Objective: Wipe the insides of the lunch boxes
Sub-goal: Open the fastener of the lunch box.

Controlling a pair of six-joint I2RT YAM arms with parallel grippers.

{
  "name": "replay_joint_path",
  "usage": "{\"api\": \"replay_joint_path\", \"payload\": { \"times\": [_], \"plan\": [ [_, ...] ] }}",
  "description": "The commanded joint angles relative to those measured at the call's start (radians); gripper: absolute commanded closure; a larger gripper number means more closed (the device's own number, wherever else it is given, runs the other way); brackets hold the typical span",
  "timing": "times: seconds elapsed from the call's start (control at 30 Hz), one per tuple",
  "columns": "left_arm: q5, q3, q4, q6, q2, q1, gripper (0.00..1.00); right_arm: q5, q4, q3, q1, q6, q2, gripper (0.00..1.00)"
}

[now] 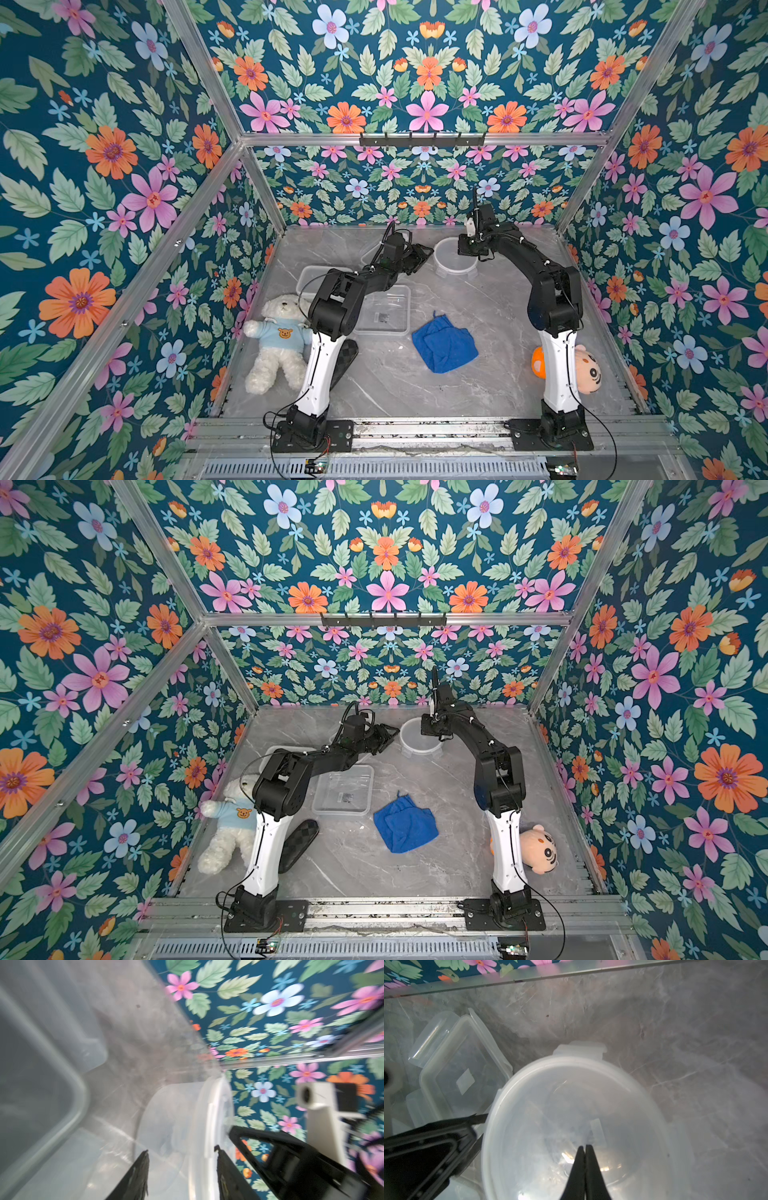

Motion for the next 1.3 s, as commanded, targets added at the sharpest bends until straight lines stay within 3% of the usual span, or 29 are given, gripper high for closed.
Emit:
{"api": "replay_joint_path", "payload": {
  "times": [0.0,0.3,0.47,0.57,0.67,0.87,1.03,1.2,1.27],
  "plan": [
    [0.009,-0.017,0.267,-0.122,0.021,0.012,0.44,0.090,-0.229,0.007,-0.015,-0.032,0.043,1.00],
    [0.064,0.079,0.340,-0.224,0.133,0.008,0.42,0.108,-0.254,0.038,-0.017,-0.043,0.049,1.00],
    [0.079,0.091,0.152,-0.142,0.100,-0.011,0.43,0.109,-0.267,0.065,-0.018,-0.041,0.063,1.00],
    [0.090,0.084,0.139,-0.135,0.093,-0.020,0.43,0.112,-0.283,0.093,-0.017,-0.044,0.077,1.00],
    [0.106,0.088,0.185,-0.180,0.105,-0.025,0.48,0.114,-0.282,0.098,-0.018,-0.044,0.080,1.00],
    [0.106,0.091,0.167,-0.192,0.103,-0.058,0.48,0.116,-0.290,0.125,-0.018,-0.051,0.095,1.00],
    [0.104,0.059,0.216,-0.231,0.106,-0.069,0.58,0.124,-0.290,0.128,-0.017,-0.061,0.097,1.00],
    [0.100,-0.001,0.221,-0.227,0.064,-0.072,0.44,0.112,-0.274,0.080,-0.017,-0.060,0.049,1.00],
    [0.095,-0.022,0.205,-0.208,0.041,-0.068,0.43,0.102,-0.241,0.021,-0.018,-0.057,-0.005,1.00]
  ]
}}
